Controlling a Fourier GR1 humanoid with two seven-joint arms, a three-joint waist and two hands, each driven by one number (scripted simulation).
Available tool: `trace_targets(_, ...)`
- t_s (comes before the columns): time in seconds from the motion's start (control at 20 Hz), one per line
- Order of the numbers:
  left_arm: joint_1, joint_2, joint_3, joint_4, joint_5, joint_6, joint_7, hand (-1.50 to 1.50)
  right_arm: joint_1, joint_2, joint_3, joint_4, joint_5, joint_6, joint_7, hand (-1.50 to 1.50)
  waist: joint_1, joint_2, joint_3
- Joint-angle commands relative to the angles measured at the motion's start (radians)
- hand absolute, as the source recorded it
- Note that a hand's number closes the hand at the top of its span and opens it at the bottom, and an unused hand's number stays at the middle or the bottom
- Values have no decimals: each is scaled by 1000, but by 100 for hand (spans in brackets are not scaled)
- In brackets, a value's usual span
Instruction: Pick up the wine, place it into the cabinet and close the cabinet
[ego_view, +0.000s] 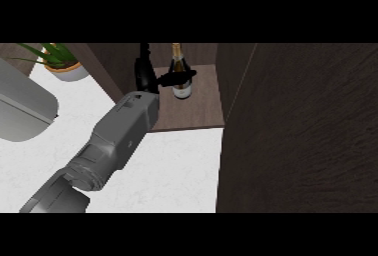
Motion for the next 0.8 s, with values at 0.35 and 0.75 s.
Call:
trace_targets(0.35,11,40,20,6,-25,-127,-78,-150,43,3,26,-120,-29,-3,40,-150,9,5,-3)
trace_targets(0.75,55,6,43,-96,-26,-229,-144,-150,128,-12,62,-189,-5,0,41,-150,44,-16,-2)
